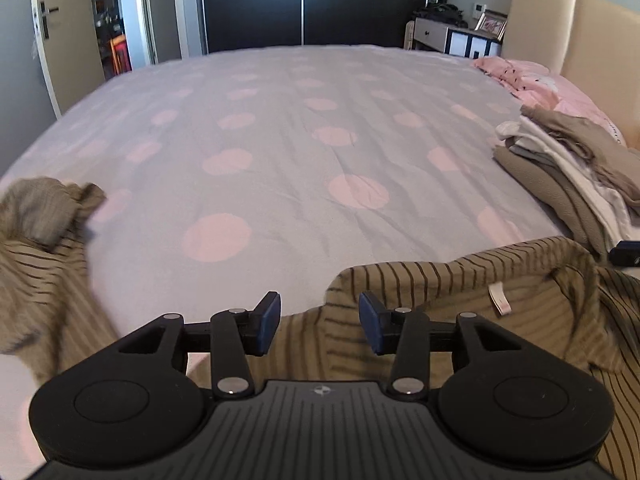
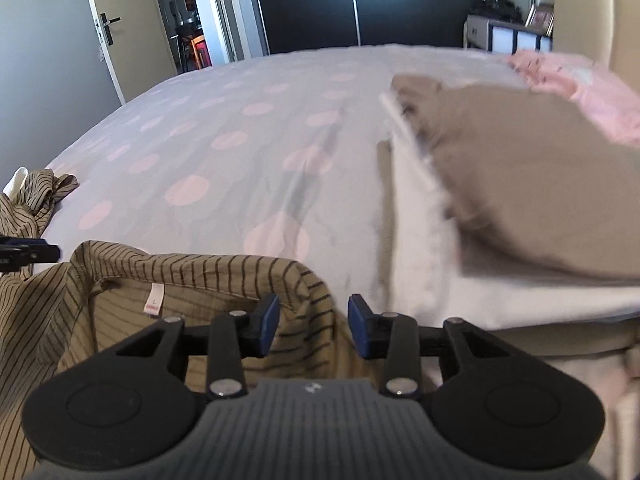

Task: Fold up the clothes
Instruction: 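Release the collar with both grippers, leaving the shirt spread face up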

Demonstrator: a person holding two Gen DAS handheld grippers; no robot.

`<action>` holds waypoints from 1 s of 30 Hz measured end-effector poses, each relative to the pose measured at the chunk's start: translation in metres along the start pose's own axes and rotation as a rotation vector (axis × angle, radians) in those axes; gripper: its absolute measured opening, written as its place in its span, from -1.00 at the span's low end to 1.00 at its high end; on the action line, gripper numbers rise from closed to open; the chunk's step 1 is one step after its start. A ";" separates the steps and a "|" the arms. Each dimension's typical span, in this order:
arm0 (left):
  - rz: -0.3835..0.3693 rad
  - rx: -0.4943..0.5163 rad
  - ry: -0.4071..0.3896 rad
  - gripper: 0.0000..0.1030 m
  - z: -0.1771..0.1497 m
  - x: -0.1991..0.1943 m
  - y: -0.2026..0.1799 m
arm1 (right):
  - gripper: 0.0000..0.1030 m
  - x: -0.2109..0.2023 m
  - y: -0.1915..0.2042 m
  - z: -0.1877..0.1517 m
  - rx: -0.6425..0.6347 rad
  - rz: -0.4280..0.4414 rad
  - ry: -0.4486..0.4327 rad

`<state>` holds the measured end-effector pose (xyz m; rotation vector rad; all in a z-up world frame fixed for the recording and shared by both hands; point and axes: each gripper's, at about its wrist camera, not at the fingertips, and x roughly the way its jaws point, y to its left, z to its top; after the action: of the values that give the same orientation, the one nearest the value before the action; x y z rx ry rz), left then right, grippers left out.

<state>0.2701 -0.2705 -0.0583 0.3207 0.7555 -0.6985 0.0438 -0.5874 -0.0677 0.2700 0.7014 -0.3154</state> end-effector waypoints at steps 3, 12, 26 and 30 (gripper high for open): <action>0.018 0.033 -0.014 -0.14 -0.010 -0.034 0.010 | -0.19 -0.035 -0.014 -0.009 -0.008 -0.037 -0.007; 0.075 0.048 0.045 -0.13 -0.061 -0.109 0.032 | -0.06 -0.138 -0.085 -0.063 0.126 -0.219 0.038; 0.013 -0.008 0.076 -0.13 -0.124 -0.164 0.000 | 0.06 -0.151 -0.108 -0.136 0.205 -0.238 0.085; 0.012 -0.012 0.079 -0.13 -0.126 -0.159 -0.012 | 0.05 -0.133 -0.097 -0.138 0.161 -0.266 0.114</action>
<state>0.1144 -0.1424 -0.0319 0.3429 0.8322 -0.6726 -0.1688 -0.6035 -0.0933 0.3504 0.8279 -0.6155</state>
